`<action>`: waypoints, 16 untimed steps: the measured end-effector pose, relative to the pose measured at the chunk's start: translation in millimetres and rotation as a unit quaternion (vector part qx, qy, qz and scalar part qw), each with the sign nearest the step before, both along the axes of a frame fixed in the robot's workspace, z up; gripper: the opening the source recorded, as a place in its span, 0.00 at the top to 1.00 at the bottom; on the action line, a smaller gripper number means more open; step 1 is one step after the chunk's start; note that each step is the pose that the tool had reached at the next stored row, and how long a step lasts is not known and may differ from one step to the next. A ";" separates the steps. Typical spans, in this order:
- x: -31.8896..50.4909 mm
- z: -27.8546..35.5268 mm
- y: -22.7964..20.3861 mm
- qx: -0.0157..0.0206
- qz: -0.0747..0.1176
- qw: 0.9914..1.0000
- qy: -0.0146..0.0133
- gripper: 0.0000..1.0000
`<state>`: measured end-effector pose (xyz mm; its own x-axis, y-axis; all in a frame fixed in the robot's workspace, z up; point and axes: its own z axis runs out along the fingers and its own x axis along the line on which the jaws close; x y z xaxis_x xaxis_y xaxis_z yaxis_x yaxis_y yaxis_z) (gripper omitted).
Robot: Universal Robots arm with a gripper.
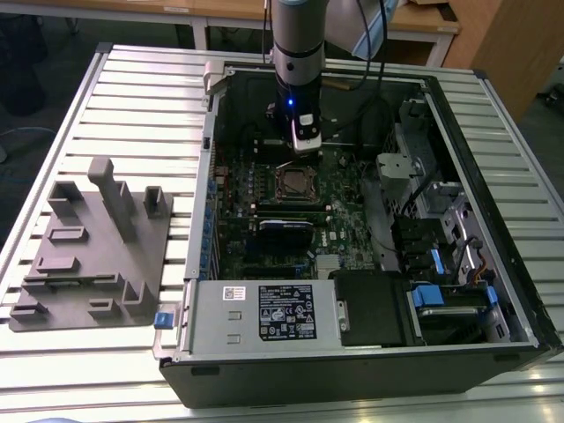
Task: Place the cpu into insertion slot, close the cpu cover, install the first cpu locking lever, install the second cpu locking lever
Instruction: 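Install the first cpu locking lever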
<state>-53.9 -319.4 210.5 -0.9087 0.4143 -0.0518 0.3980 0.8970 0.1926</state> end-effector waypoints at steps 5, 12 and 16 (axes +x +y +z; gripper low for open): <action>0.0 -0.6 1.4 0.000 -0.006 1.000 0.000 0.89; 0.0 -1.8 1.9 0.000 -0.009 1.000 -0.002 0.89; 0.0 -3.4 2.3 0.000 -0.008 1.000 -0.006 0.89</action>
<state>-53.9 -317.1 207.2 -0.9009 0.4295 -0.0621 0.4108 0.8901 0.1971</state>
